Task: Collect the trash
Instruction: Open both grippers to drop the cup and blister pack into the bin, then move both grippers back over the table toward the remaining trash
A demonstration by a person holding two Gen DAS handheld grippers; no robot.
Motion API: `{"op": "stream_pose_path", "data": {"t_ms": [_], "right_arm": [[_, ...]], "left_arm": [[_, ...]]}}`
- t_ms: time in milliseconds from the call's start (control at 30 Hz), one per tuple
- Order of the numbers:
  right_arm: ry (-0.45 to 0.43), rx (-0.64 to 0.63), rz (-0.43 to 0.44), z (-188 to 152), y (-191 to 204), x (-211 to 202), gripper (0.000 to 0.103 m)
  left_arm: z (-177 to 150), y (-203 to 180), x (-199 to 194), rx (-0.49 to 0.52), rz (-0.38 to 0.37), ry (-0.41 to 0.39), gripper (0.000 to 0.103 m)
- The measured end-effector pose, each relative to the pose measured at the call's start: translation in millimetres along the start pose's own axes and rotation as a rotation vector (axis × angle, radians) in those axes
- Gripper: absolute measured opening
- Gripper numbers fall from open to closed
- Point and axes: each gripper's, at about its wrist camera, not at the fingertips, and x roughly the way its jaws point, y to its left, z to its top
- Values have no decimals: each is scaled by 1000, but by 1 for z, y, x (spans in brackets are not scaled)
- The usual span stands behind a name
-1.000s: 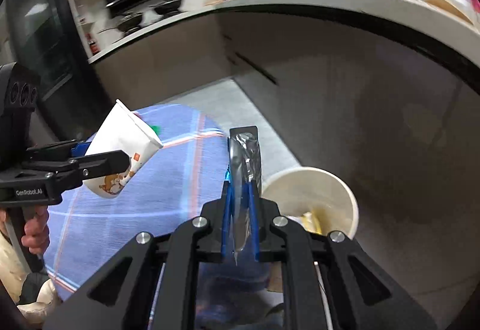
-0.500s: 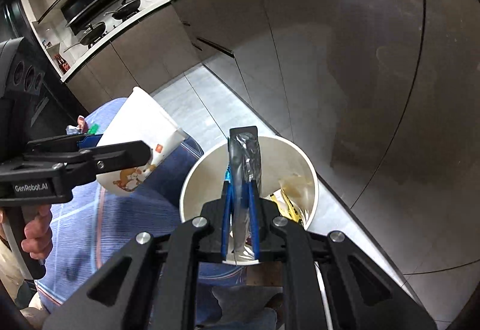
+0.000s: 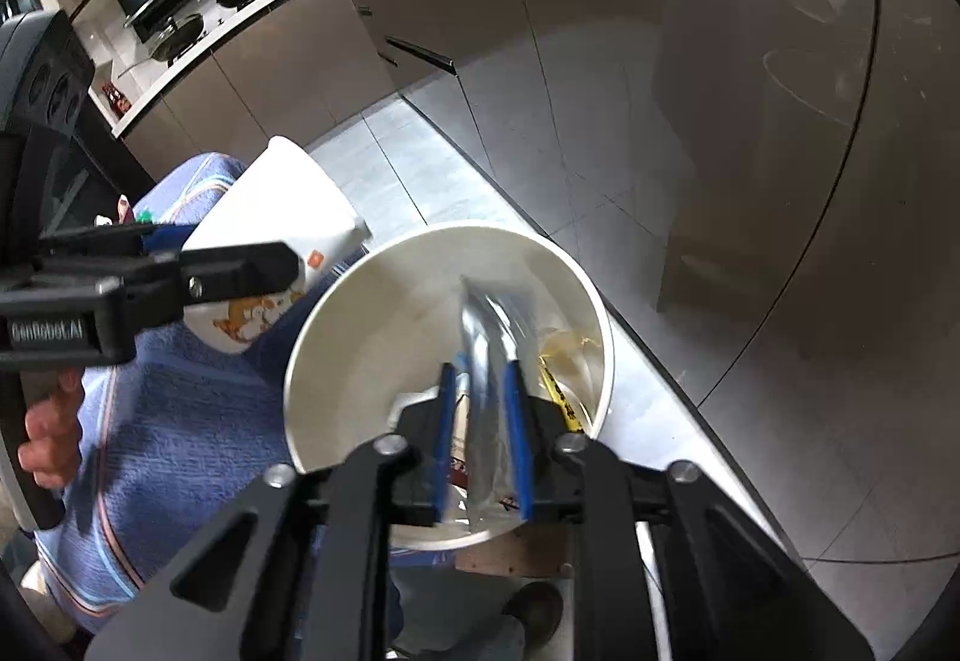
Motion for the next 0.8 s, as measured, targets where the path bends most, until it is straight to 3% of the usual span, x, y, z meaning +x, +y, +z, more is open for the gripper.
{"op": "stream_pose_path", "data": {"t_ms": [67,200,300,433,633,800], "right_arm": [[-8,-14,-5,-4,1,-3,34],[-32,-25,-1,-5,2,-7,44],[-39,-30,-3,-8,-1,-10,50],[-46,-44,-8,-13,0,-14,66],[-46,-79,-14,-16,9,-16,96],[-66,-91,0,-14,20,-31,100]], "left_arm": [[2,3,0,-12,-3,-2,68],[5,11,-5,-41,10,-24,83],[4,10,-10,-51,-3,-29,85],[8,16,-10,-83,5,-42,95],[10,17,-18,-127,11,-64,95],[9,27,-38,-169,17,-93,95]]}}
